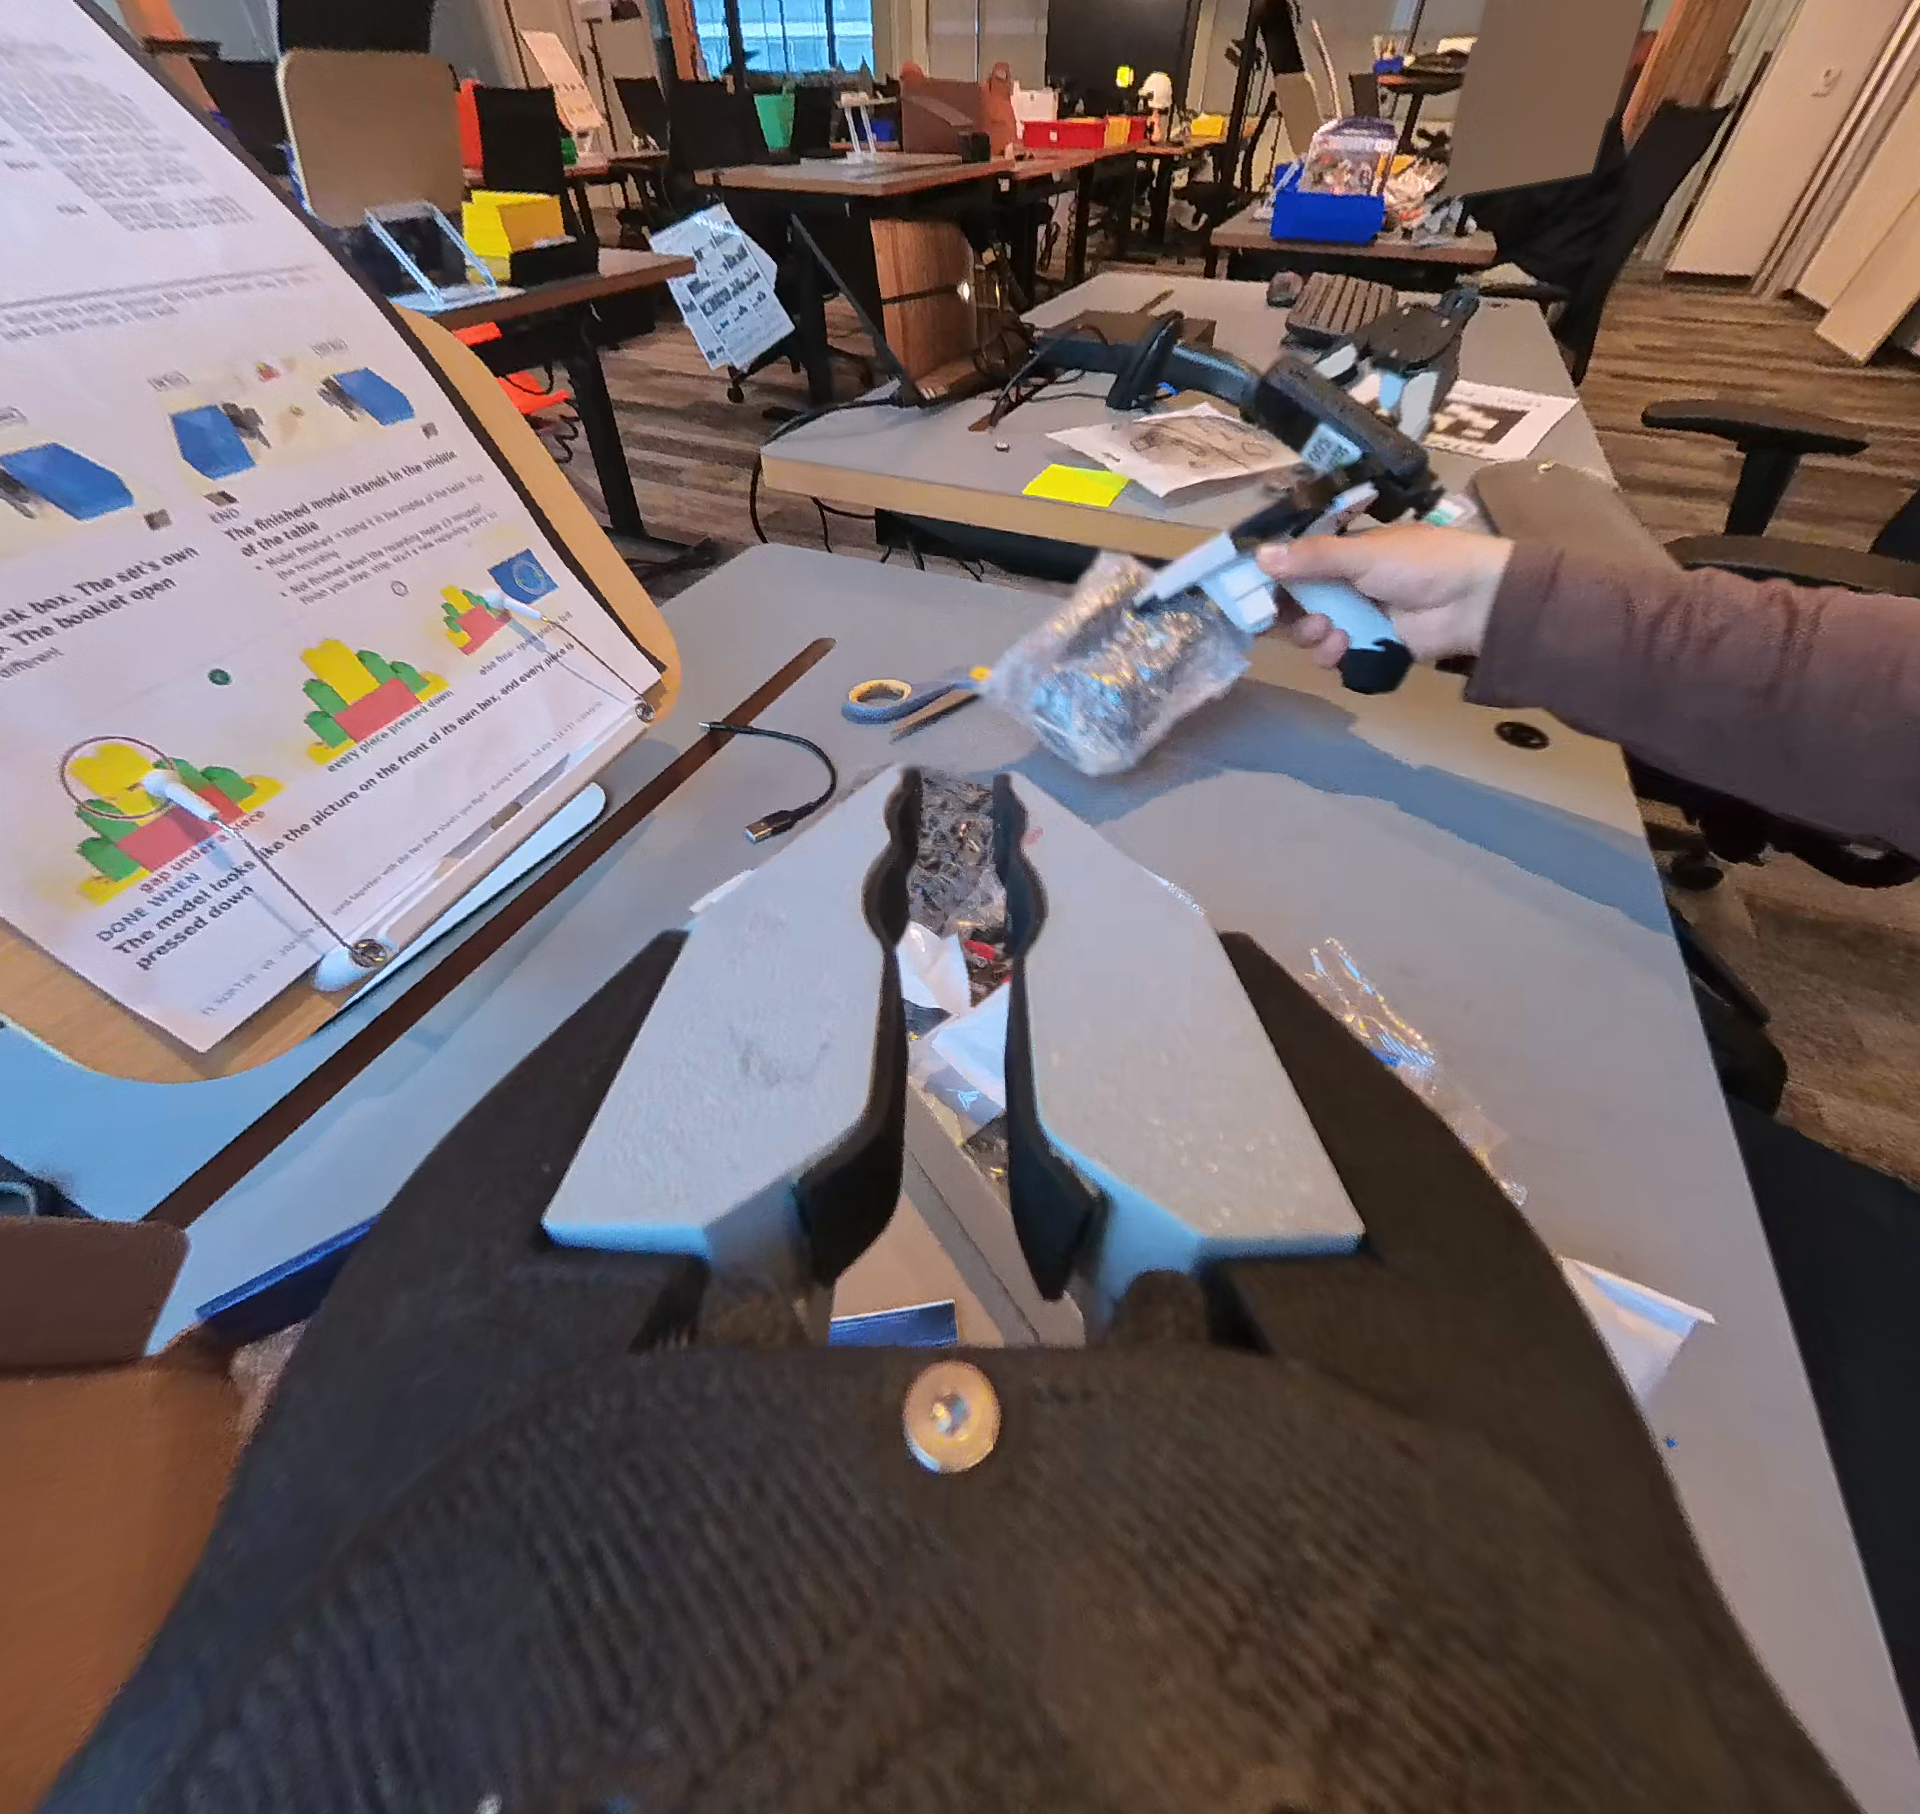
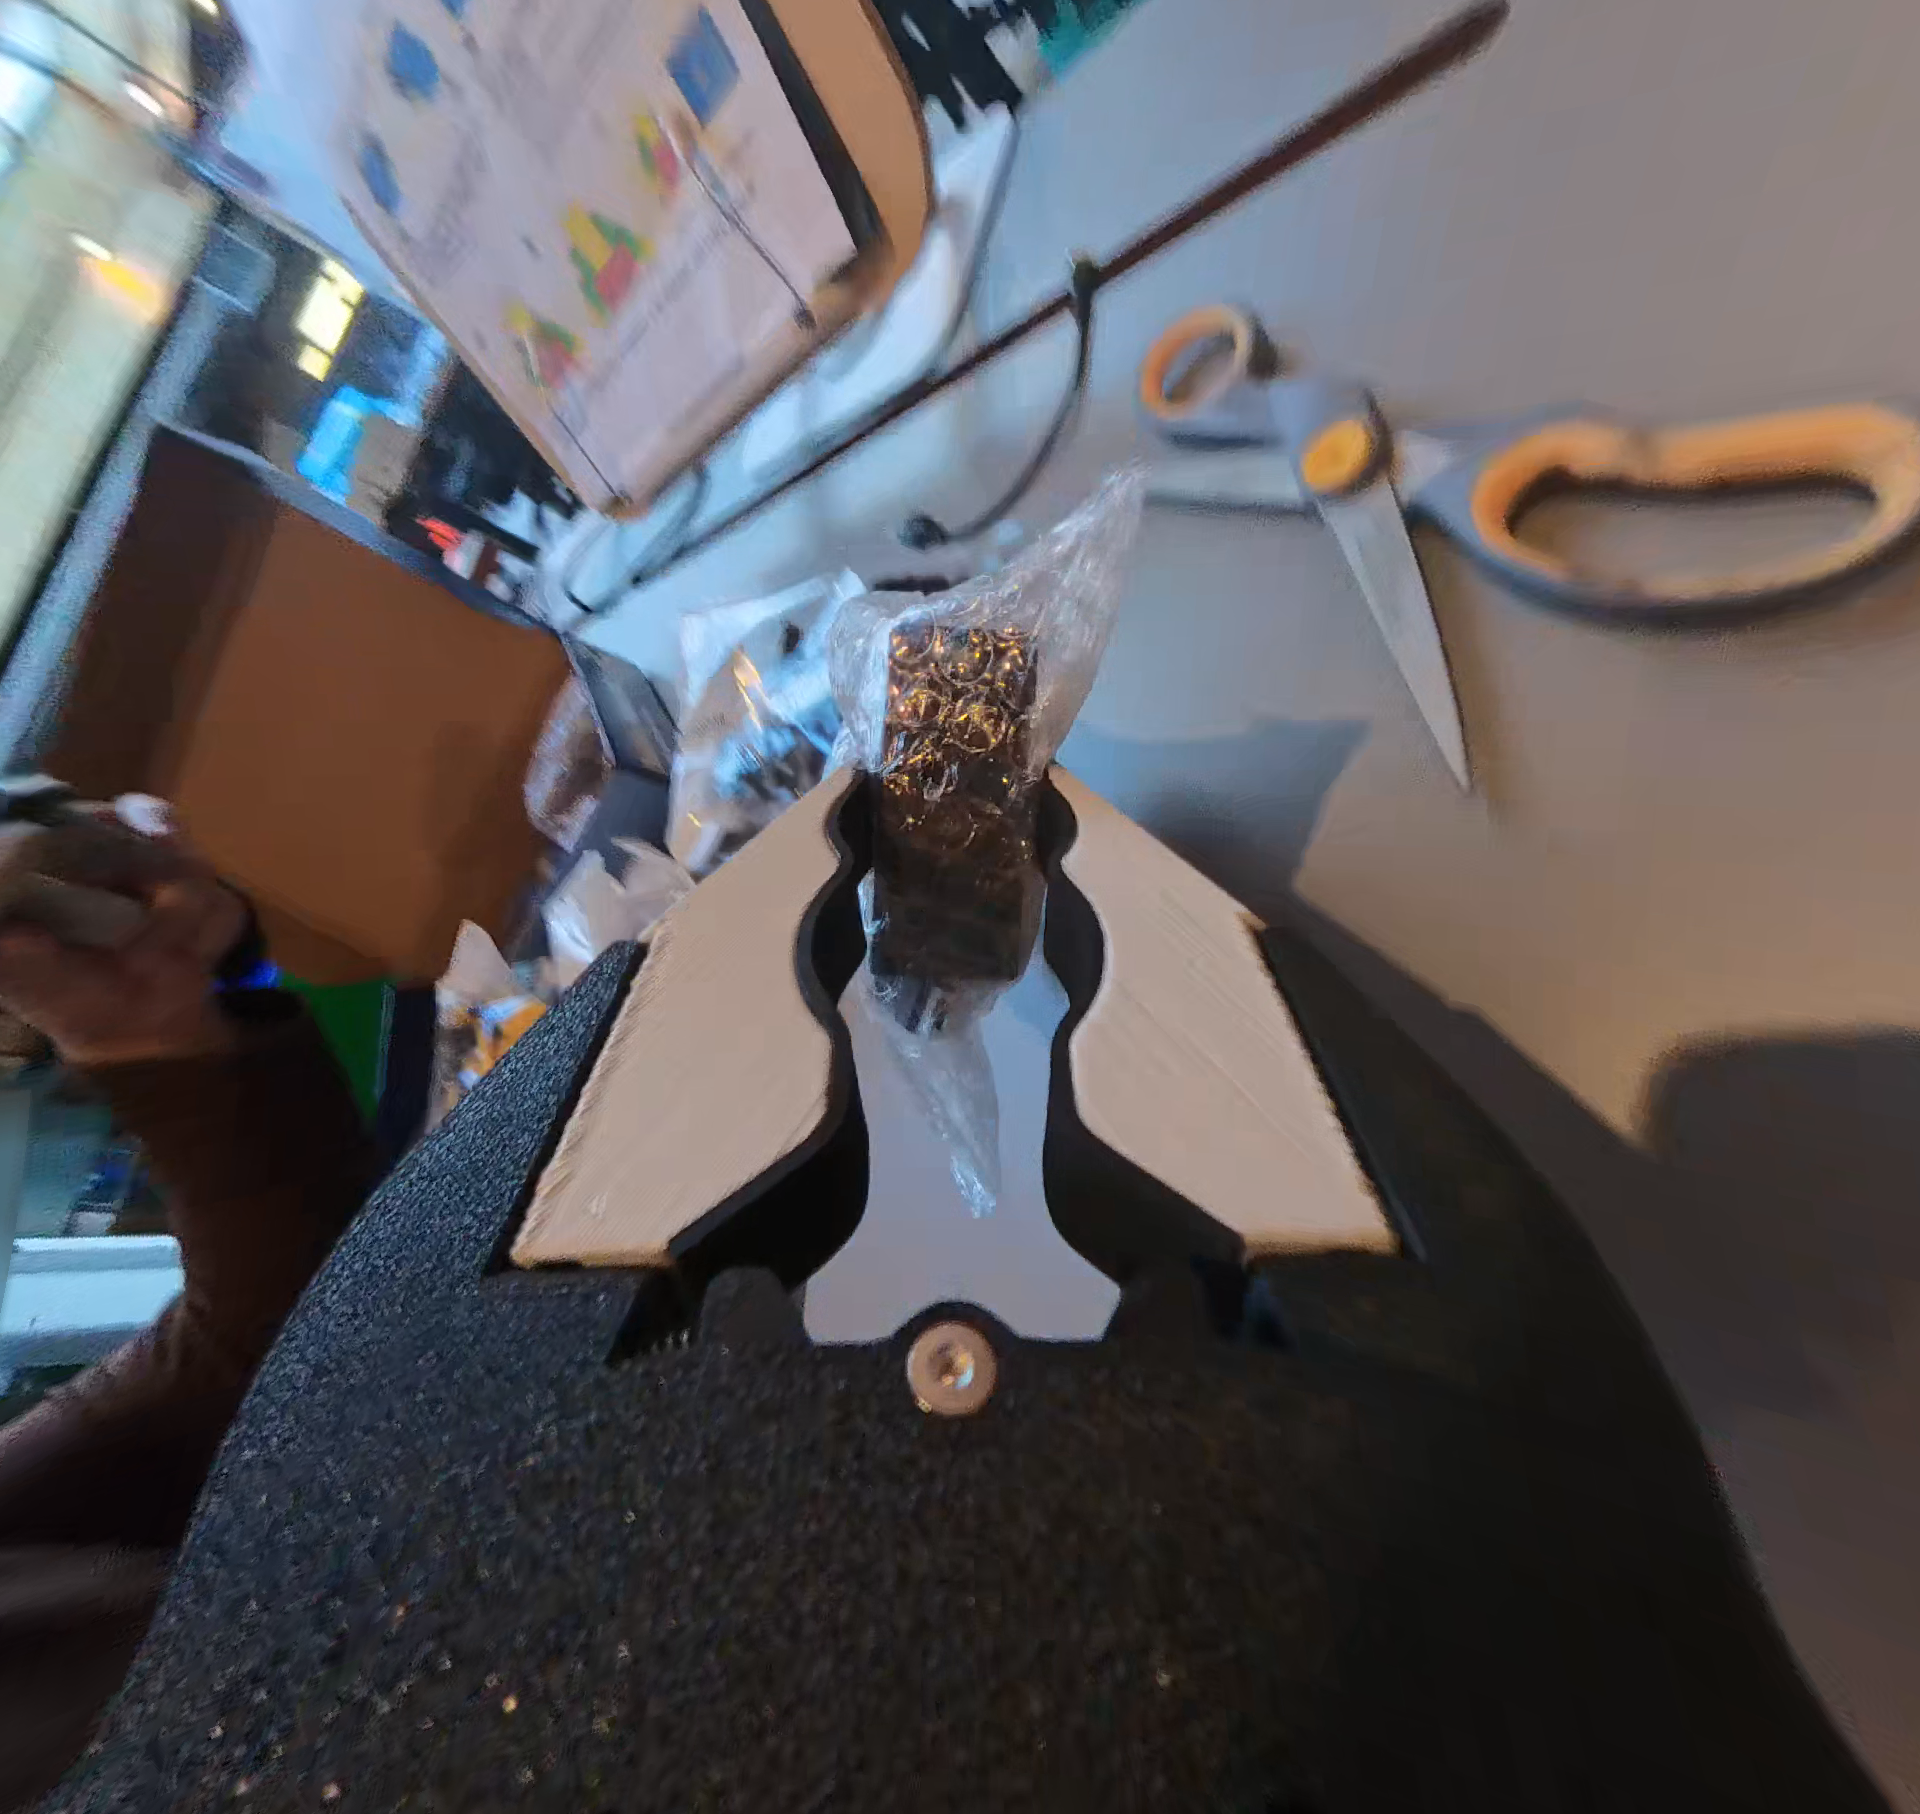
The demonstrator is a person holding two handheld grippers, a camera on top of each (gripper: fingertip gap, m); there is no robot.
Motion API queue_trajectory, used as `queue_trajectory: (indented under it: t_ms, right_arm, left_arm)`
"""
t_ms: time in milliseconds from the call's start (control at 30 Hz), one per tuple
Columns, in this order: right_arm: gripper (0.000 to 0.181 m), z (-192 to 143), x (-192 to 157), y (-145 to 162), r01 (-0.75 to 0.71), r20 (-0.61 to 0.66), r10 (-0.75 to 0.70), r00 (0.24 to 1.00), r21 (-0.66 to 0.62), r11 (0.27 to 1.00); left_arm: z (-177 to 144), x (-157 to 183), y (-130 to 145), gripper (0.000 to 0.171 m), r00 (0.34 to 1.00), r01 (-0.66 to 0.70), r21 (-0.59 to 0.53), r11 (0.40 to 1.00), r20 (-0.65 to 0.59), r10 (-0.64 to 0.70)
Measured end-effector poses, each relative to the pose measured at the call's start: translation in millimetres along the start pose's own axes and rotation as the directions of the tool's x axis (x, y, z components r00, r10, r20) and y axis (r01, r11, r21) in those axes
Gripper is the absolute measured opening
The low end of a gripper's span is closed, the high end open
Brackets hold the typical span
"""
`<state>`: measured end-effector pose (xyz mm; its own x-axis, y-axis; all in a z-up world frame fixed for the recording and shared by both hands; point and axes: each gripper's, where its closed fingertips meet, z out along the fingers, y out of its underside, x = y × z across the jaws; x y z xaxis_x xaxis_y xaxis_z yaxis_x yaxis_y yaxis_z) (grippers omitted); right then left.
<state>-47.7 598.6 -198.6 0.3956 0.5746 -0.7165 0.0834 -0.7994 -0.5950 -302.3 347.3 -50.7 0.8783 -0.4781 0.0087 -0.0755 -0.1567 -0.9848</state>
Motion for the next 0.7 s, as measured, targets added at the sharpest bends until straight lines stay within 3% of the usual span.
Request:
queue_trajectory:
  t_ms: [100, 167, 267, 333, 367, 467, 600, 700]
  right_arm:
    - [0.033, -12.4, 28.2, 32.5, 0.028, -0.177, -0.045, 0.983, -0.094, 0.995]
    - [0.039, -18.5, 35.6, 41.4, 0.022, -0.217, -0.042, 0.975, -0.092, 0.995]
    - [0.068, -23.8, 40.0, 59.8, 0.066, -0.3, -0.112, 0.947, -0.159, 0.985]
    - [0.08, -31.3, 44.1, 67.5, 0.152, -0.406, -0.234, 0.883, -0.223, 0.963]
    - [0.077, -37.6, 42.5, 62.4, 0.211, -0.463, -0.285, 0.839, -0.207, 0.955]
    - [0.07, -61.1, 16.0, 35.3, 0.402, -0.593, -0.32, 0.739, 0.007, 0.915]
    - [0.076, -45.9, -16.2, 46.9, 0.522, -0.607, -0.406, 0.683, 0.016, 0.853]
    - [0.071, -12.1, -59.6, 60.6, 0.589, -0.502, -0.485, 0.716, 0.063, 0.806]
  left_arm:
    - [-7.8, -0.8, -6.4, 0.011, 1.0, -0.005, 0.016, 1.0, 0.012, 0.004]
    - [-13.1, -2.9, -8.3, 0.013, 0.999, -0.011, 0.012, 1.0, 0.032, 0.011]
    - [-21.1, -12.3, 1.0, 0.02, 0.996, -0.027, -0.055, 0.998, 0.086, 0.031]
    - [-26.5, -27.9, 22.2, 0.027, 0.985, -0.053, -0.176, 0.983, 0.155, 0.081]
    - [-30.4, -39.3, 36.6, 0.027, 0.972, -0.07, -0.258, 0.964, 0.198, 0.124]
    - [-45.1, -78.5, 87.2, 0.033, 0.923, -0.051, -0.496, 0.867, 0.309, 0.231]
    - [-55.9, -121.0, 145.0, 0.048, 0.869, 0.081, -0.674, 0.734, 0.408, 0.28]
    - [-45.4, -137.9, 173.4, 0.06, 0.846, 0.15, -0.712, 0.686, 0.452, 0.283]
